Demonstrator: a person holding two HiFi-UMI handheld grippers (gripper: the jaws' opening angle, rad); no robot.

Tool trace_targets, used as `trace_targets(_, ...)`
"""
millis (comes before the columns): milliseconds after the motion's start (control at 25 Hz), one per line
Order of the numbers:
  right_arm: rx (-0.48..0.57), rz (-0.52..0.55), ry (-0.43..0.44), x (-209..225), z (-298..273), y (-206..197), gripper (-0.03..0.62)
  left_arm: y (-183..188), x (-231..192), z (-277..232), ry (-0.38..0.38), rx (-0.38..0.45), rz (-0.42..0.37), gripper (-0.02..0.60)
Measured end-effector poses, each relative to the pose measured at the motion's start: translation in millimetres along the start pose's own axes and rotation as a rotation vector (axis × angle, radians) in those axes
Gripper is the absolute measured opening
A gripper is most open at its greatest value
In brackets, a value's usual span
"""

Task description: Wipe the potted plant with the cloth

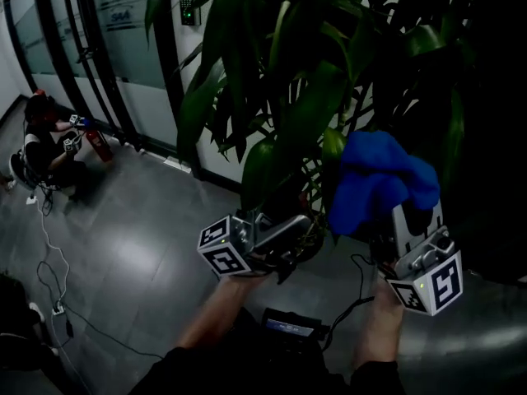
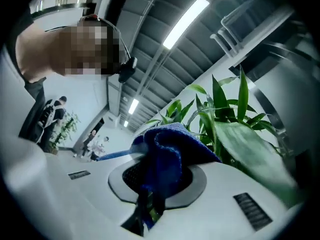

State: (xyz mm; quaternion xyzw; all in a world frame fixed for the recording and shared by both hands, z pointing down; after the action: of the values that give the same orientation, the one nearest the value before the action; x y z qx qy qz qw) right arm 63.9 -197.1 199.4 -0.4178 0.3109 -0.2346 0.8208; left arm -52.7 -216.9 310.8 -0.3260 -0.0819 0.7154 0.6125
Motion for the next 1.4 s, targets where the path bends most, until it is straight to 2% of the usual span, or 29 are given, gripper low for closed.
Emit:
trace_targets(160,-0.028,0.094,0.017,6.2,-25.4,8.2,0.071,-9.2,3.5,-15.2,-0.041,-0.009,0.009,0.405)
trace_targets(320,-0.066,0.079,0.101,4.5,-69.0,-12.1,0.072,-3.7,-8.1,-26.8,-0.050,0.021,0.046,0.408)
trace_targets(440,-0.155,0.096,0.160,-5.1,-80.5,-29.1,0.072,3.2,3.8,-33.1,-0.071,0.040,0.044,0.408)
trace_targets(560,-0.239,0.095,0.200,-6.9,-71.7,-49.6,0.072,0.1,14.6,-42.1,-0.100,0.045,0.031,0.408)
trace_targets(800,-0.280,0.019,0.273,-12.6,-51.9,-68.8,0.072,-3.5,16.9,-49.9,-0.114,0.055,-0.001,0.408)
trace_targets(1000,-0.283,-0.001,0.294,-12.9,-32.6,-74.2,0.072,-8.0,17.1,-53.8,-0.125,0.069,-0.007,0.408)
trace_targets(1280,-0.383,0.143,0.355,-30.3,-3.0,-85.6,0.072,-17.2,12.9,-50.7,-0.077,0.026,-0.059,0.408)
trace_targets(1400,-0.427,0.157,0.383,-37.8,8.9,-92.5,0.072,-17.7,11.7,-50.0,-0.068,0.018,-0.073,0.408)
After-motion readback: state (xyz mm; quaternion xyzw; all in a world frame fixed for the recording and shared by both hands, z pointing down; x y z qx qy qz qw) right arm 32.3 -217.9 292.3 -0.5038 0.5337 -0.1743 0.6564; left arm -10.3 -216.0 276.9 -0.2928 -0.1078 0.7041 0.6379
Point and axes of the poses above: the fingertips, and each gripper's own axes: z backward along the fingers, x to its right, y out of its top, the point moved 2 cm from there along z, backward along the fingers, and after that the axes turned 1 degree about x, right-handed, at the moved point
